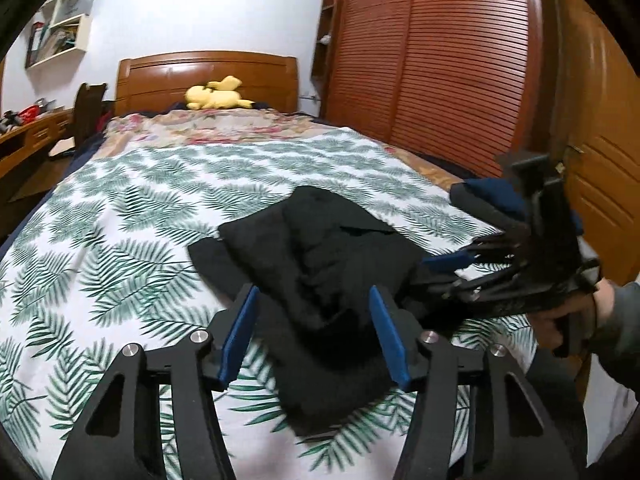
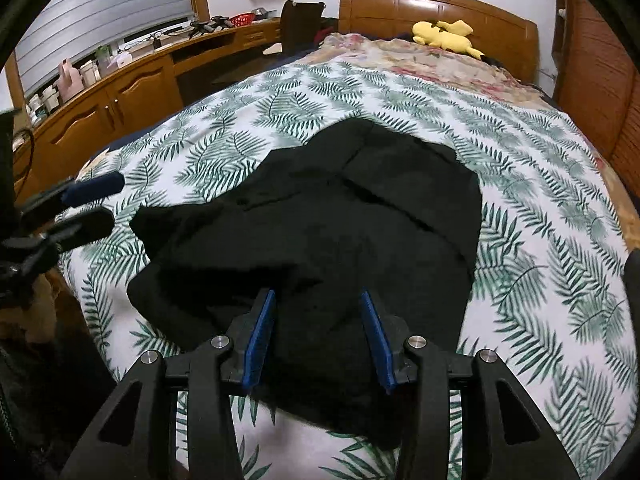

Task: Fold large clothes
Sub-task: 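Grasp the folded coat bundle with the left tool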

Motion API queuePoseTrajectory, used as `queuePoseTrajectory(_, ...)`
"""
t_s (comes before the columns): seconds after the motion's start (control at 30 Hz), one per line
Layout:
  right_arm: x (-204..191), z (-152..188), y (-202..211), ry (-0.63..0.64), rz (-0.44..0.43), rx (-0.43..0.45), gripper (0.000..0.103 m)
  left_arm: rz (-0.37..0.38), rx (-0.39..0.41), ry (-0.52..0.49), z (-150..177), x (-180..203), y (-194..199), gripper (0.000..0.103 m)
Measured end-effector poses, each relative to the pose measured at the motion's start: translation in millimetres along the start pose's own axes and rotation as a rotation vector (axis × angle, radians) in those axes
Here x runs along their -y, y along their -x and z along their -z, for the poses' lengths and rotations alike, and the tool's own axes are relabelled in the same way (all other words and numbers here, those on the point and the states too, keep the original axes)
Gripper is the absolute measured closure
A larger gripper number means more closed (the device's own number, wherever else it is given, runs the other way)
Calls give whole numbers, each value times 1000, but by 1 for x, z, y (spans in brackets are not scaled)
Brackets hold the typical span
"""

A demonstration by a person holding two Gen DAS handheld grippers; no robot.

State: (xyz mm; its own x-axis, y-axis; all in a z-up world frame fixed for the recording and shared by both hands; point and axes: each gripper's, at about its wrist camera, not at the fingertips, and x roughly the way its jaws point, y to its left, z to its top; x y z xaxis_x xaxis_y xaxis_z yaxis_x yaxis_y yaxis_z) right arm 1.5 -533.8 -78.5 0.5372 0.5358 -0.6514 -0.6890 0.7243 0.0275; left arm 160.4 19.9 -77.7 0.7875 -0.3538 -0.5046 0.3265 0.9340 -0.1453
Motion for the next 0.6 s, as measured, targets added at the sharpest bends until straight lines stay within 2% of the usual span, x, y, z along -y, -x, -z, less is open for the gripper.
queuePoseTrajectory(0.17,-3,2,-6,9,1,6,57,27,-31,-17,0,12,-16,51)
queuePoseTrajectory(0.3,2,5,-7,7,-4,9,57,39,-68,-2,1,14,-32,58)
queuePoseTrajectory(0.5,8,10,0,-3,-4,19,57,38,-96,6,3,16,-47,60)
queuePoseTrajectory(0.53,9,11,1,-3,-4,20,57,40,-100,7,3,16,-48,63)
queuePoseTrajectory(0.57,10,13,3,-6,-3,23,57,42,-104,7,4,16,-50,72)
queuePoseTrajectory(0.6,11,14,4,-10,-2,24,57,42,-110,6,4,16,-51,85)
